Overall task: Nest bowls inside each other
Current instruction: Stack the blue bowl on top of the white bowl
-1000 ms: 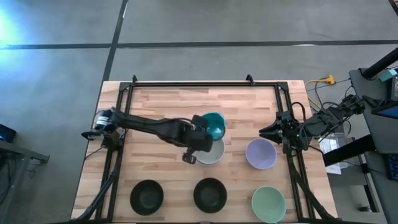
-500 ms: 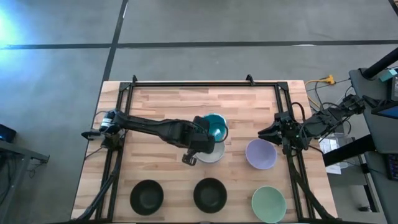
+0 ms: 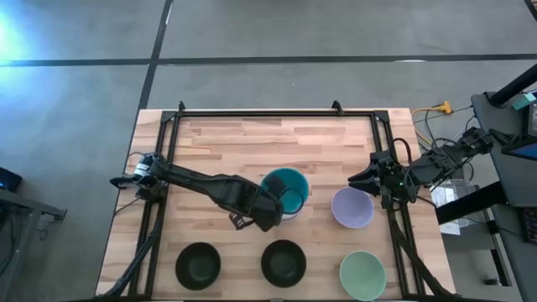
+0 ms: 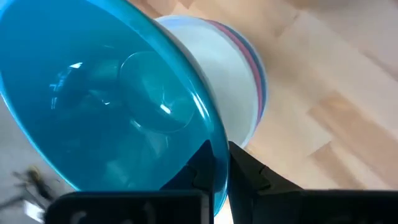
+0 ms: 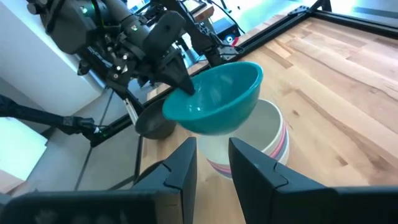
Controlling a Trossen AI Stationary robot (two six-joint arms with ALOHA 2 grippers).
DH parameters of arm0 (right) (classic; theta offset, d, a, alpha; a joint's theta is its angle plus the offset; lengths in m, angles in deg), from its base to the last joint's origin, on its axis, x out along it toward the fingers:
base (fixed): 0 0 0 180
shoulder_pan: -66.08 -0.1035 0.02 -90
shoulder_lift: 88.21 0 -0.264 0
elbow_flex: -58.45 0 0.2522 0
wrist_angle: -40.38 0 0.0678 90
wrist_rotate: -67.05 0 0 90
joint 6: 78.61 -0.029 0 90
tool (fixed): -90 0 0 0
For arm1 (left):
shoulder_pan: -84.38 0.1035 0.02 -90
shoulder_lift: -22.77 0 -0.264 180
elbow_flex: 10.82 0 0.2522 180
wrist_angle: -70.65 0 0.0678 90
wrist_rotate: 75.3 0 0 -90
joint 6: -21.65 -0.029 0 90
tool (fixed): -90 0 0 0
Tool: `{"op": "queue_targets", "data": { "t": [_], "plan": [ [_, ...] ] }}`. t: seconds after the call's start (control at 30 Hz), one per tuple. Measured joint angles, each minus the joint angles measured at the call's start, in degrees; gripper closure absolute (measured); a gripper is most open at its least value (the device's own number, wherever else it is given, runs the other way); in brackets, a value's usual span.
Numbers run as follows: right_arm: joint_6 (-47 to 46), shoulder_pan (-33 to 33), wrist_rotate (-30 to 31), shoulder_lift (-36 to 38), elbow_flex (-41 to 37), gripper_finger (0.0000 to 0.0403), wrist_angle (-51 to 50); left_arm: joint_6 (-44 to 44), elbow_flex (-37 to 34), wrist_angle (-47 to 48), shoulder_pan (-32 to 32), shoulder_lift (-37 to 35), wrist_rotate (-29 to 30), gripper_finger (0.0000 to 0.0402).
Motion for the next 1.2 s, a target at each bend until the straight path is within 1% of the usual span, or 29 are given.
{"op": "queue_targets", "data": {
  "t": [0.17, 0.3, 0.63, 1.0, 1.07, 1.2],
  "plan": [
    [0.06, 0.0, -0.01, 0.0, 0.0, 0.0314, -0.04, -6.06, -0.47, 0.86, 0.0, 1.95, -0.76, 0.0399],
    [0.11, 0.0, 0.01, -0.02, 0.0, 0.0314, -0.09, -8.53, 0.29, 0.75, -0.13, 3.72, -0.78, 0.0399],
    [0.09, 0.0, -0.01, -0.02, -0.04, 0.0314, -0.07, -9.87, -0.03, 3.02, -0.13, 5.86, 0.05, 0.0399],
    [-0.02, 0.0, -0.24, -0.02, -0.04, 0.0314, -0.07, -8.99, -0.05, 2.85, 0.39, 8.04, 0.08, 0.0399],
    [-0.02, 0.0, -0.25, -0.02, -0.04, 0.0314, -0.05, -8.72, -0.05, 2.72, 0.52, 8.04, 0.08, 0.0392],
    [0.0, 0.02, -0.25, -0.02, -0.04, 0.0314, -0.05, -8.5, -0.08, 2.47, 0.63, 8.04, 0.09, 0.0359]
  ]
}}
